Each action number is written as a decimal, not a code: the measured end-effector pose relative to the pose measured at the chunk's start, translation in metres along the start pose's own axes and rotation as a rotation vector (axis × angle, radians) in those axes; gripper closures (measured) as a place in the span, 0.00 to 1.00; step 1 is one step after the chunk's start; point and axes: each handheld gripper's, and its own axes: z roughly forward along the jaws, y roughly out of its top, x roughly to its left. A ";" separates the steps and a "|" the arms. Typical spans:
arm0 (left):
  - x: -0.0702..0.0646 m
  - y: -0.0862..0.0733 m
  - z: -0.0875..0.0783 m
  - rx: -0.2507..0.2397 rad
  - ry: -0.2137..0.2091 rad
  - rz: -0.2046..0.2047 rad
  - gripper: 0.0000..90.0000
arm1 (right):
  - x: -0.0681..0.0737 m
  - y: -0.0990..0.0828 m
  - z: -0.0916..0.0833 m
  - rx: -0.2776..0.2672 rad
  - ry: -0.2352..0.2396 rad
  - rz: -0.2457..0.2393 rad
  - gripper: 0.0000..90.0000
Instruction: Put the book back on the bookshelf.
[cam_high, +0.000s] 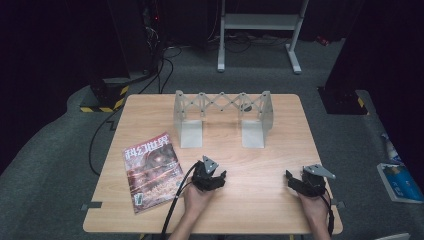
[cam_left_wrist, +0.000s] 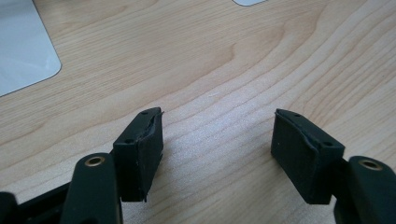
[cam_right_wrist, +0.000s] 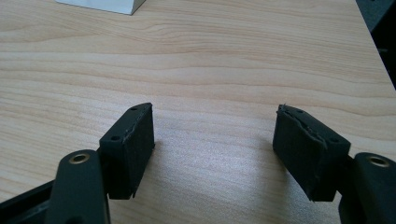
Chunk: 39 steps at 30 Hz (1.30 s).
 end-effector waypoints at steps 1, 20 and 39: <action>0.000 0.000 0.000 0.000 0.000 -0.001 0.38 | 0.000 0.000 0.000 -0.001 0.001 0.001 0.33; -0.003 0.000 0.000 -0.001 -0.001 0.001 0.38 | 0.005 -0.002 -0.001 -0.030 -0.029 -0.060 0.34; 0.001 0.002 -0.004 0.027 -0.057 -0.004 0.35 | 0.003 -0.002 -0.001 -0.021 -0.017 -0.035 0.35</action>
